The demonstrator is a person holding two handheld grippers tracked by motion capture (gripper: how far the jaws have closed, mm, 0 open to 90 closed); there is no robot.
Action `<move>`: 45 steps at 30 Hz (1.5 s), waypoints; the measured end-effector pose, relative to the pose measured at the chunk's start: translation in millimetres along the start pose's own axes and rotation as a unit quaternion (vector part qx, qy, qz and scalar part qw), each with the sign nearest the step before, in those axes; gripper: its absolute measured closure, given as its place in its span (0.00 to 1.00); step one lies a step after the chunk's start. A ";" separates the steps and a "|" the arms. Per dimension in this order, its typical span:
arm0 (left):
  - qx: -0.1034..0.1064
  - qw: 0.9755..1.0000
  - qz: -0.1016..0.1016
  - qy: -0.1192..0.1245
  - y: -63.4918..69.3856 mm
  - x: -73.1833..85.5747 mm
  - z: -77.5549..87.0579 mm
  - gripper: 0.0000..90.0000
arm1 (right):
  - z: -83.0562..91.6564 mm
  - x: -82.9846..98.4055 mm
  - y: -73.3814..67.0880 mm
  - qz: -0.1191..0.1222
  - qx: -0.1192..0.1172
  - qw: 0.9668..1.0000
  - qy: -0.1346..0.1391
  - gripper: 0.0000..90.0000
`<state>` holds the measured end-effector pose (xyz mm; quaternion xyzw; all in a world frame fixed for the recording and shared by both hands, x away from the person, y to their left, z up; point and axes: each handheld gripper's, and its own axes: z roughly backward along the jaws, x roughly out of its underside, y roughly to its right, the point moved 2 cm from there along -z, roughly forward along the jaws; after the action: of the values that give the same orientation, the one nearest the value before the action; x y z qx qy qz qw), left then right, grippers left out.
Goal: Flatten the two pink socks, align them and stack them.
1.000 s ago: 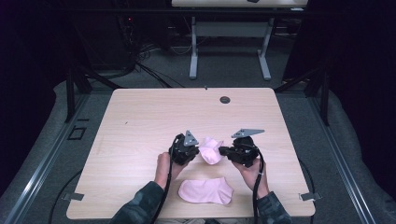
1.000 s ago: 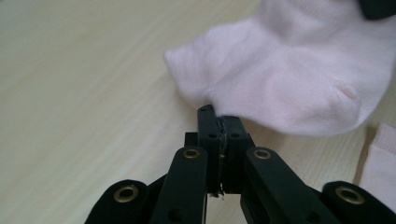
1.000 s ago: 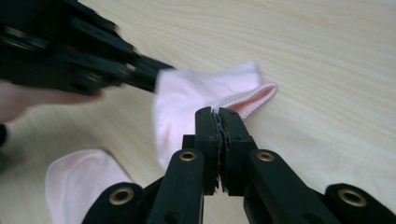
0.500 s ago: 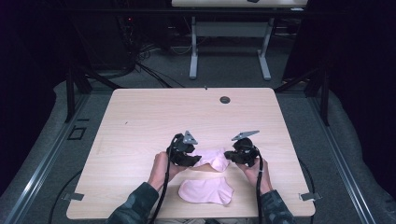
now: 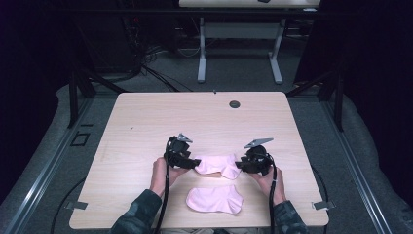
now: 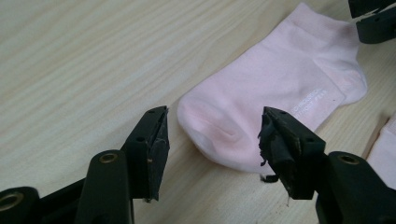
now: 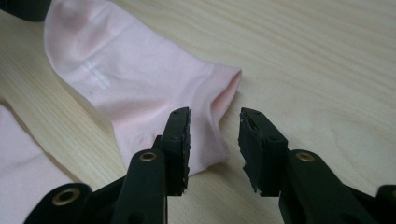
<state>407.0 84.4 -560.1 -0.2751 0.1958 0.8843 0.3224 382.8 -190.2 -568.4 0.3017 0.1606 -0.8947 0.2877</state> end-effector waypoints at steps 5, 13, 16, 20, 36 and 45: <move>0.020 0.999 0.028 -0.019 -7.3 3.5 -10.4 0.55 | -6.3 2.2 -3.0 0.006 -0.001 1.000 -0.018 0.78; 0.025 0.999 0.013 -0.027 -4.4 5.9 -15.7 0.77 | -9.2 4.5 -4.2 0.011 -0.001 1.000 -0.026 0.94; 0.025 0.999 0.010 -0.032 -4.5 8.8 -17.3 0.86 | -9.2 4.3 -4.0 0.012 -0.001 1.000 -0.026 0.95; 0.022 0.999 0.003 -0.029 -2.7 12.3 -16.7 0.96 | -9.9 3.4 -3.1 0.011 0.000 1.000 -0.027 0.95; 0.003 1.000 0.019 0.019 1.5 13.5 10.8 0.48 | 6.4 -2.1 6.0 0.014 -0.014 1.000 0.004 0.73; 0.004 0.998 0.055 0.023 -11.5 10.8 17.4 0.35 | 17.4 -2.4 8.1 -0.007 -0.009 1.000 0.020 0.50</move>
<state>401.6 106.7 -555.3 -0.2824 0.2216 0.8936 0.2695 381.5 -203.5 -554.4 0.3158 0.1766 -0.8891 0.2804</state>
